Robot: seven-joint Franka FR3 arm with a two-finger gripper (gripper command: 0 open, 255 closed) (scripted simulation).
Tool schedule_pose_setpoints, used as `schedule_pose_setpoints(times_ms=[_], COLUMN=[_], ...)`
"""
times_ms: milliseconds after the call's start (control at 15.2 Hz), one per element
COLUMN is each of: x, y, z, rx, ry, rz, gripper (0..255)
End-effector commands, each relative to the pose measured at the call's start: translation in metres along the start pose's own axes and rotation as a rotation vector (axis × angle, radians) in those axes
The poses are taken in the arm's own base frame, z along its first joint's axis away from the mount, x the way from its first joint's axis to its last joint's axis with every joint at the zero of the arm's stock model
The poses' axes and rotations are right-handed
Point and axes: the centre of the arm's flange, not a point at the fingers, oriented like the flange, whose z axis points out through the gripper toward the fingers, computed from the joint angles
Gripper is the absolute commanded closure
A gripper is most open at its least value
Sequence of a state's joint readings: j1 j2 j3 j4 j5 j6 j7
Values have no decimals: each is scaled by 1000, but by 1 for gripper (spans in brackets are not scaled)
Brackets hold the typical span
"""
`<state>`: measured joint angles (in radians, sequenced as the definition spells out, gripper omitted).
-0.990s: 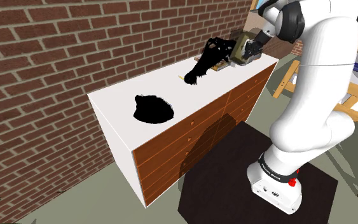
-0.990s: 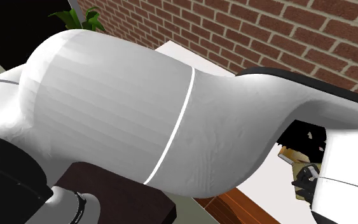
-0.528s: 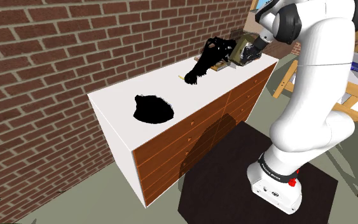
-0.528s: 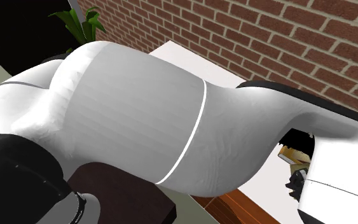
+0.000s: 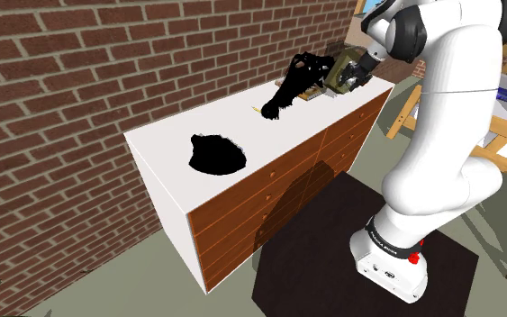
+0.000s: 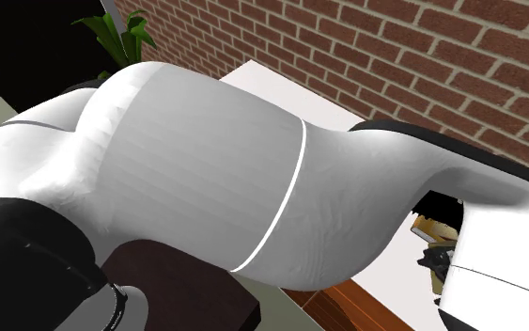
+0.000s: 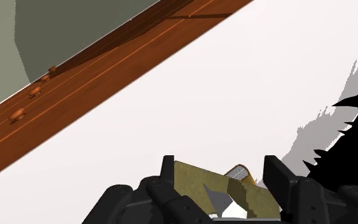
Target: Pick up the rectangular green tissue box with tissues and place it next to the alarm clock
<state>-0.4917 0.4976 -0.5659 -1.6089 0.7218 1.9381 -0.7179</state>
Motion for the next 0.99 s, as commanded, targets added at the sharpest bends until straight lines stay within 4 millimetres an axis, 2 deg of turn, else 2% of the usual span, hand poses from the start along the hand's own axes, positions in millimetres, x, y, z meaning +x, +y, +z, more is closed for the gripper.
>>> schedule_pose_setpoints(times_ms=[0, 198, 462, 924], x=[1, 1, 1, 1], y=[-1, -1, -1, -1], z=[1, 1, -49, -49], rx=[1, 1, 1, 1], ry=[0, 0, 0, 0], rz=[-2, -2, -2, -2], gripper=[0, 0, 0, 0])
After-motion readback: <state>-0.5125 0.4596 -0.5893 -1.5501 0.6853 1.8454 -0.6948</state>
